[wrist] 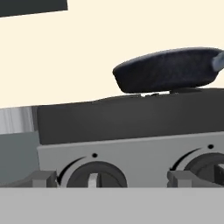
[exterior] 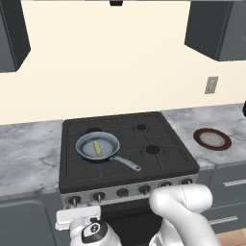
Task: Pick up the butter stick and place it in the pan. Then turn on the burner for the pan.
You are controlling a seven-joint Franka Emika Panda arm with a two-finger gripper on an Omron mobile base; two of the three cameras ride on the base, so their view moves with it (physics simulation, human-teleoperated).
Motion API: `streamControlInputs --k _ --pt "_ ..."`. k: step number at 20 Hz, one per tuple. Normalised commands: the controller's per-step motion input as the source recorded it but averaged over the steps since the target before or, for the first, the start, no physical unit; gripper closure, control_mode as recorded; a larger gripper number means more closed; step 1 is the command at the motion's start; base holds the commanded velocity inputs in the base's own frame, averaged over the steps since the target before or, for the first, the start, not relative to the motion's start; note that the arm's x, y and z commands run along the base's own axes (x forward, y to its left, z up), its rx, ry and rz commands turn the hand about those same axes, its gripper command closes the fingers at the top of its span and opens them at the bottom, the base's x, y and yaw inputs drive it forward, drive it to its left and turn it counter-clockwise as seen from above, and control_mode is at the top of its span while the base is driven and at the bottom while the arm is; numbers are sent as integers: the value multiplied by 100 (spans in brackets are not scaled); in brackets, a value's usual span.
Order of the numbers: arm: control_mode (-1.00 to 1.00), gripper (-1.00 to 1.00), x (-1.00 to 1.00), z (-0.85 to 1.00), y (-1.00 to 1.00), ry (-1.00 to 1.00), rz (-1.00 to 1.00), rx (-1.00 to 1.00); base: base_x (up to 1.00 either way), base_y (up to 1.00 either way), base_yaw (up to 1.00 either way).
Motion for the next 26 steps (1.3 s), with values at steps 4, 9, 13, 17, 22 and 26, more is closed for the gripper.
streamControlInputs --k 4,9,13,17,22,26 --pt "-100 -100 8 -17 16 0 0 0 0 0 0" --pt "-100 -100 15 -12 10 0 0 0 0 0 0" --pt "-100 -100 17 -12 7 0 0 0 0 0 0" --pt "-100 -100 19 -10 6 0 0 0 0 0 0" --pt "-100 -100 12 -7 4 0 0 0 0 0 0" --pt "-100 -100 7 -6 1 -1 0 0 0 0 0"
